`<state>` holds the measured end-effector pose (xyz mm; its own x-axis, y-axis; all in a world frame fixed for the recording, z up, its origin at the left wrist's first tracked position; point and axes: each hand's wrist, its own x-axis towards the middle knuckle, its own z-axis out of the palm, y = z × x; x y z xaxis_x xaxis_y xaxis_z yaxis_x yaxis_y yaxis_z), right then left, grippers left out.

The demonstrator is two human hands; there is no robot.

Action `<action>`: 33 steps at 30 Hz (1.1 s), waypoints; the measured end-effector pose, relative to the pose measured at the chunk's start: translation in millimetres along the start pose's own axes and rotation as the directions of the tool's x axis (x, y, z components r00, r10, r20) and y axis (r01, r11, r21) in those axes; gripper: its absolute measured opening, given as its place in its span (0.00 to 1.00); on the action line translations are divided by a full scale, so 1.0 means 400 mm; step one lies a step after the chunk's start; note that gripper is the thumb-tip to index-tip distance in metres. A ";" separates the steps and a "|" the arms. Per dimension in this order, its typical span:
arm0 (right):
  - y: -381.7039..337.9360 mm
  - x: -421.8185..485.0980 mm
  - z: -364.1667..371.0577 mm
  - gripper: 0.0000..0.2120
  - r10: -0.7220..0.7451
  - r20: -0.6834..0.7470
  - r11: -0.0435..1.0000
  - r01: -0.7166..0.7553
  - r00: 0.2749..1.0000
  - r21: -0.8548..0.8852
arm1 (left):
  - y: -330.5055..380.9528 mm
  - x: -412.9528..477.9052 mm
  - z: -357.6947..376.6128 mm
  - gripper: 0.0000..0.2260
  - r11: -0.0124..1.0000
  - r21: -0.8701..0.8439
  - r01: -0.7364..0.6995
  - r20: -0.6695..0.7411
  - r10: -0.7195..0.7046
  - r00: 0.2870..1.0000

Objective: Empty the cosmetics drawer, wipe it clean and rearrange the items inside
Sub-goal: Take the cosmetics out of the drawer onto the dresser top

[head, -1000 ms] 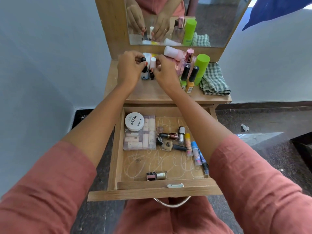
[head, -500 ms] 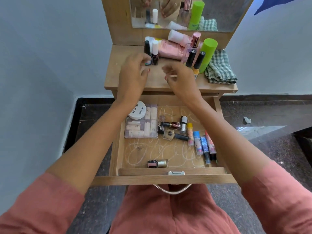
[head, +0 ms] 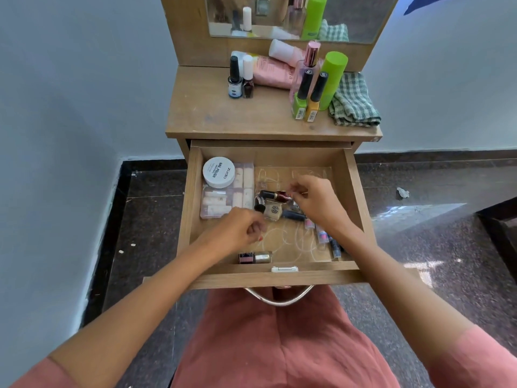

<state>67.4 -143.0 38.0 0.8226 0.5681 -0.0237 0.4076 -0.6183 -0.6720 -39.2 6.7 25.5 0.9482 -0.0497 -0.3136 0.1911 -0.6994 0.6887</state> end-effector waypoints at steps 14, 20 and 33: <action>-0.041 0.064 0.060 0.21 -0.076 0.294 0.982 0.123 0.953 -0.145 | 0.007 0.007 0.051 0.11 0.959 0.283 -0.017 0.245 -0.055 0.968; -0.046 0.068 0.073 0.23 -0.160 0.436 0.906 0.307 0.885 -0.291 | 0.007 0.008 0.045 0.10 0.960 0.280 -0.021 0.229 -0.046 0.972; -0.048 0.086 0.050 0.20 -0.337 0.565 0.548 0.645 0.753 -0.532 | 0.025 0.004 0.024 0.05 0.995 0.053 0.088 0.092 -0.093 0.991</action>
<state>80.0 -100.8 35.4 0.2576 0.9432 -0.2097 0.9652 -0.2613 0.0105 -38.1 -7.3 25.7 0.8988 -0.0501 -0.4354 0.2603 -0.7382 0.6224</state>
